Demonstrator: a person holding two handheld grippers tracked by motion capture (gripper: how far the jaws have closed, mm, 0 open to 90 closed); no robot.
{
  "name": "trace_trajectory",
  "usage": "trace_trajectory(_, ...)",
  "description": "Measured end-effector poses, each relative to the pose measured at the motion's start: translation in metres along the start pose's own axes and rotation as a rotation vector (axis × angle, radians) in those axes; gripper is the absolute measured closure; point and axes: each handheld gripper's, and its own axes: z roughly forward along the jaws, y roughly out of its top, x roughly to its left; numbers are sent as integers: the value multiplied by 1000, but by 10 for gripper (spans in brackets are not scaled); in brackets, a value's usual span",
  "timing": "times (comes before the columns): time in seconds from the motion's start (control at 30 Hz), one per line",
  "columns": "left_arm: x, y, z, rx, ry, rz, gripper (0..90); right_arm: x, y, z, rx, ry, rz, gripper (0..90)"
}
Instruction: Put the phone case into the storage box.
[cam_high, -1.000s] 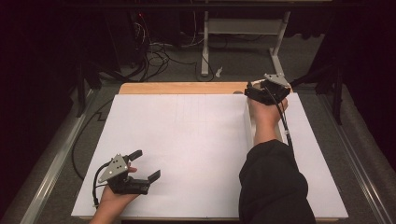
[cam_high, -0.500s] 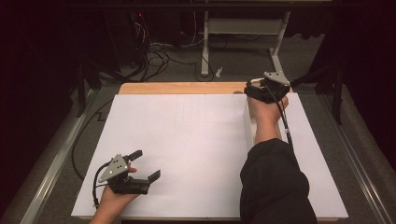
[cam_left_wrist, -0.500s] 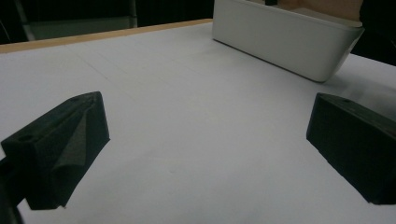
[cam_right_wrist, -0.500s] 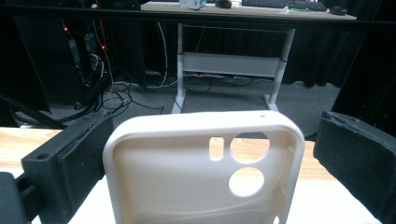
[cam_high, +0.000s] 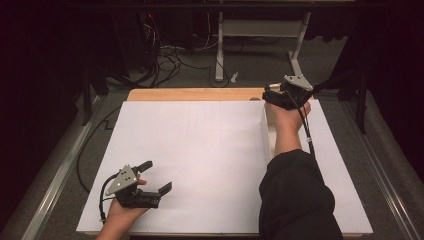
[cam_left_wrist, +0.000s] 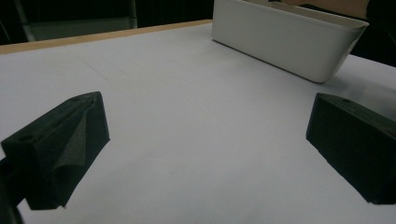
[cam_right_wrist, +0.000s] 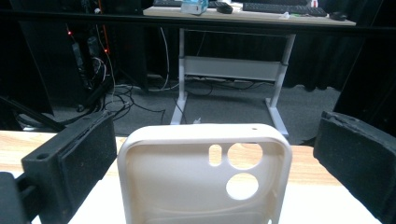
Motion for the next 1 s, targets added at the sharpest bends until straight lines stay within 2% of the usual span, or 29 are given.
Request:
trace_trajectory(0.23,0,0,0,2,4,-3,6,-3,3,-5,3,1,0,1)
trace_trajectory(0.63,1,-1,2,17,9,-1,6,-3,2,-12,15,39,-9,2)
trace_trajectory(1.0,1,-1,3,37,29,6,5,-3,-8,-23,34,75,-11,2)
